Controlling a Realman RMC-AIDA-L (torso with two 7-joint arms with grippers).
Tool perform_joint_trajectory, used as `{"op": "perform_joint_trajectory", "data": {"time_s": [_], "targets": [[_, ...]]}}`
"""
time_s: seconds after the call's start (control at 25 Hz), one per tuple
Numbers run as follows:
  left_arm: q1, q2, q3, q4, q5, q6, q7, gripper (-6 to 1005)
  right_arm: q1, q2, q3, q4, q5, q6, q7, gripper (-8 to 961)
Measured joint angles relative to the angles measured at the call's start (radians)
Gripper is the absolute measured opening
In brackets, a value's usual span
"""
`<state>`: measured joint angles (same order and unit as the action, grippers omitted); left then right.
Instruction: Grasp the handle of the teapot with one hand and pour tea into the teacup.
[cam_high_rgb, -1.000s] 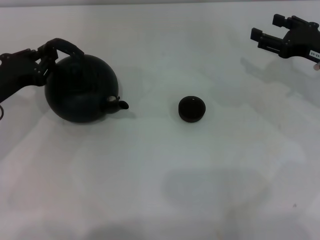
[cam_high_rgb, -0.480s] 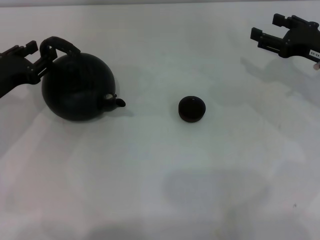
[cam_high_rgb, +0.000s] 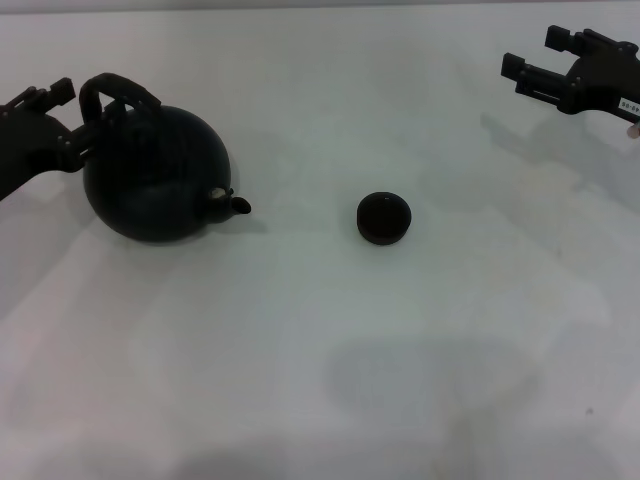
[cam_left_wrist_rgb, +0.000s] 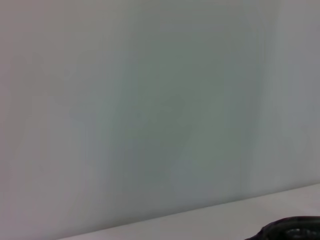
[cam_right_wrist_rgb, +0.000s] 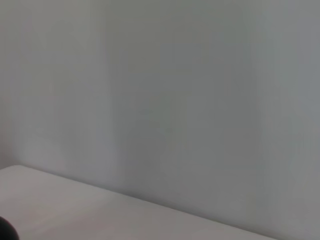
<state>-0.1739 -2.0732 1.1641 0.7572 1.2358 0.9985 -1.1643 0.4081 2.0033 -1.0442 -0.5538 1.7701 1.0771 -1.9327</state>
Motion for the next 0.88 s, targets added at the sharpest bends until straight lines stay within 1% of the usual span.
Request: {"op": "perform_joint_trajectory", "data": {"time_s": [0.12,0.36,0.64,0.88], "targets": [[0.002,-0.001,-0.001,0.0,0.0,0.015,0.002,750,0.0,0.0,0.001,0.0,0.0,0.001,0.0,825],[0.015,0.001,-0.001,0.005,0.003,0.03,0.003,754,-0.003,0.0,0.002,0.0,0.0,0.002,0.001,825],[0.092,-0.002,-0.011,0.074,0.008,0.036,0.004,754,0.0,-0.002,0.004,0.001,0.0,0.001,0.002,825],[0.161,-0.002,-0.031,0.113,0.004,0.101,0.03,752,0.001,-0.003,0.004,0.0,0.0,-0.001,0.011,825]]}}
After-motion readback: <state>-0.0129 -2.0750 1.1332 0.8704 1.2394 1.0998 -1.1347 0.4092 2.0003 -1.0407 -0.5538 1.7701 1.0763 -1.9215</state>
